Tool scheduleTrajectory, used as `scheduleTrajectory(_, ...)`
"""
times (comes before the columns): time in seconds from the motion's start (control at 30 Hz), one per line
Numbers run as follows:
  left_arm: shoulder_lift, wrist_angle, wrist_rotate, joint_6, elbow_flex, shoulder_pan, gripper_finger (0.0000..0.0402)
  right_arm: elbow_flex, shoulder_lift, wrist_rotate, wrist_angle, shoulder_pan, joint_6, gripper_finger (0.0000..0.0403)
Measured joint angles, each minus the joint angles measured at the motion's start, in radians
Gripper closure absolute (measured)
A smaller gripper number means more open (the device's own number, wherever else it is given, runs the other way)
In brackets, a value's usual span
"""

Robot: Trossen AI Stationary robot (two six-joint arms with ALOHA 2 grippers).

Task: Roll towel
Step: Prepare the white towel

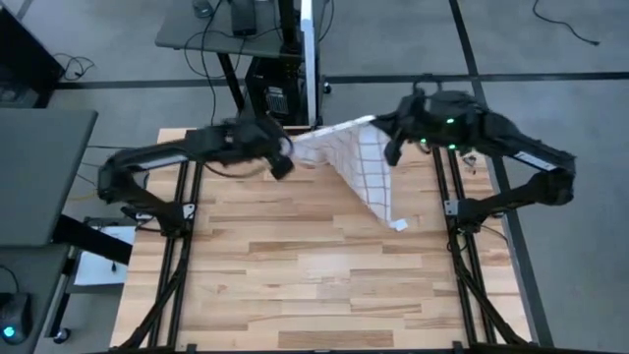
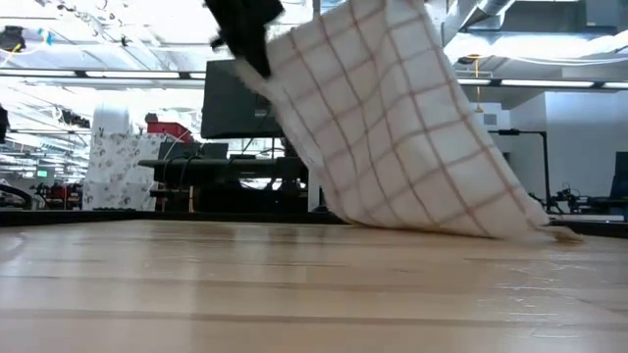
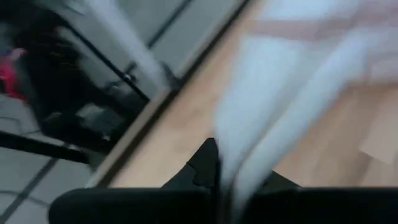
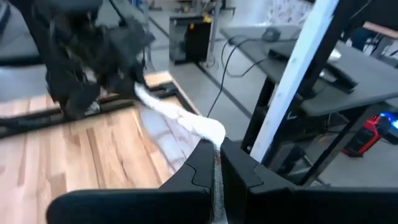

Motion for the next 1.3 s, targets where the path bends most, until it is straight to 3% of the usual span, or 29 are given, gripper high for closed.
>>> scheduleTrajectory(0.2, -0.075, -0.039, 0.123, -0.005, 0.11, 0.042, 0.0402, 0.021, -0.031, -0.009, 0.003, -0.009, 0.022, 0.0403)
scheduleTrajectory(0.57, -0.063, -0.268, 0.137, 0.055, 0.216, 0.037, 0.0402, 0.044, -0.027, -0.066, 0.016, -0.003, 0.066, 0.0403)
scheduleTrajectory(0.73, -0.065, -0.288, 0.262, 0.039, 0.33, 0.026, 0.0402, 0.08, -0.033, -0.155, 0.133, 0.004, 0.106, 0.0403)
scheduleTrajectory(1.03, -0.065, -0.302, 0.245, 0.085, 0.472, 0.019, 0.0402, 0.106, -0.027, -0.161, 0.134, 0.012, 0.144, 0.0403)
scheduleTrajectory(1.3, -0.065, -0.406, 0.245, 0.065, 0.512, 0.018, 0.0402, 0.106, 0.002, -0.162, 0.095, 0.087, 0.185, 0.0403)
